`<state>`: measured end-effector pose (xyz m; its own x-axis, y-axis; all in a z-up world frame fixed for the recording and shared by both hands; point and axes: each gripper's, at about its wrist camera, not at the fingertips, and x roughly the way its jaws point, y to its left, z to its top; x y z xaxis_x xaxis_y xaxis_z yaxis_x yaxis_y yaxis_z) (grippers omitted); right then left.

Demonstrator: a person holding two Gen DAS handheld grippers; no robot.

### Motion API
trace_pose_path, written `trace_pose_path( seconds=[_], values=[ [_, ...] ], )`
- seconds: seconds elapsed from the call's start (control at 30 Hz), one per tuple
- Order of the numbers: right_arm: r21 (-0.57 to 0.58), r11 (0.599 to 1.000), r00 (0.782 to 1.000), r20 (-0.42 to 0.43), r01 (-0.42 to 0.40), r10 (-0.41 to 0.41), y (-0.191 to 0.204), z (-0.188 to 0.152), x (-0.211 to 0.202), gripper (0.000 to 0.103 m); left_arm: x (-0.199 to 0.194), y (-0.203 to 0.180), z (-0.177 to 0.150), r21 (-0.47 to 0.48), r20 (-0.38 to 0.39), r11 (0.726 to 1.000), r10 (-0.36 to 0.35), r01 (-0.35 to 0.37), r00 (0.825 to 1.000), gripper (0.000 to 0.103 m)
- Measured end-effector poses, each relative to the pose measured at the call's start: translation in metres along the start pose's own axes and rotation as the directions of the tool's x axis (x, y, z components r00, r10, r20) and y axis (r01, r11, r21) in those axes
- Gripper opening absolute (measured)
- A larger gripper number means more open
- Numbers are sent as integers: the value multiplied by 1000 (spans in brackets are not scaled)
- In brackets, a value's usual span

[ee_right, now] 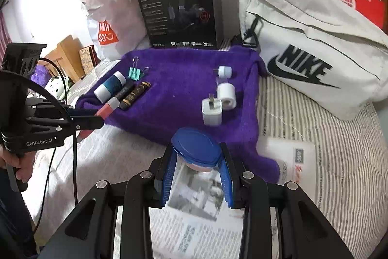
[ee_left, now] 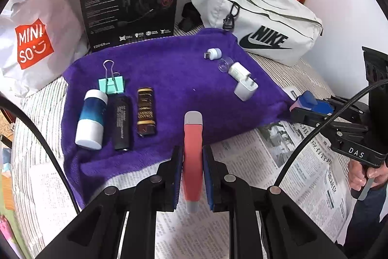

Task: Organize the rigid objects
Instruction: 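Carry the pink tube onto the towel with the left tool while the right carries the jar there, then set the pink tube beside the Grand Reserve box with the left tool while the right releases the jar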

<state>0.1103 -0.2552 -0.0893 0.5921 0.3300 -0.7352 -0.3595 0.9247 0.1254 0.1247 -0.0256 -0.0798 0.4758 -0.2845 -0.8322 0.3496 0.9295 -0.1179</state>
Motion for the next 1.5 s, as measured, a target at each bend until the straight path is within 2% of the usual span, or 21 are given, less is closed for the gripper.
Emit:
trace_pose_path(
  seconds=[0.4, 0.8, 1.37, 1.5],
  values=[
    [-15, 1000, 998, -58, -27, 26, 7, 38, 53, 34, 13, 31, 22, -41, -9, 999, 3, -4, 1000, 16],
    [-22, 999, 989, -143, -27, 24, 19, 45, 97, 34, 22, 52, 27, -71, -15, 997, -5, 4, 1000, 16],
    [-49, 999, 983, -182, -23, 14, 30, 50, 114, 34, 27, 59, 27, -87, -18, 996, -15, 13, 1000, 16],
    [-37, 998, 983, -180, -41, 33, 28, 50, 113, 41, 31, 60, 28, -88, -25, 996, -19, 16, 1000, 16]
  ],
)
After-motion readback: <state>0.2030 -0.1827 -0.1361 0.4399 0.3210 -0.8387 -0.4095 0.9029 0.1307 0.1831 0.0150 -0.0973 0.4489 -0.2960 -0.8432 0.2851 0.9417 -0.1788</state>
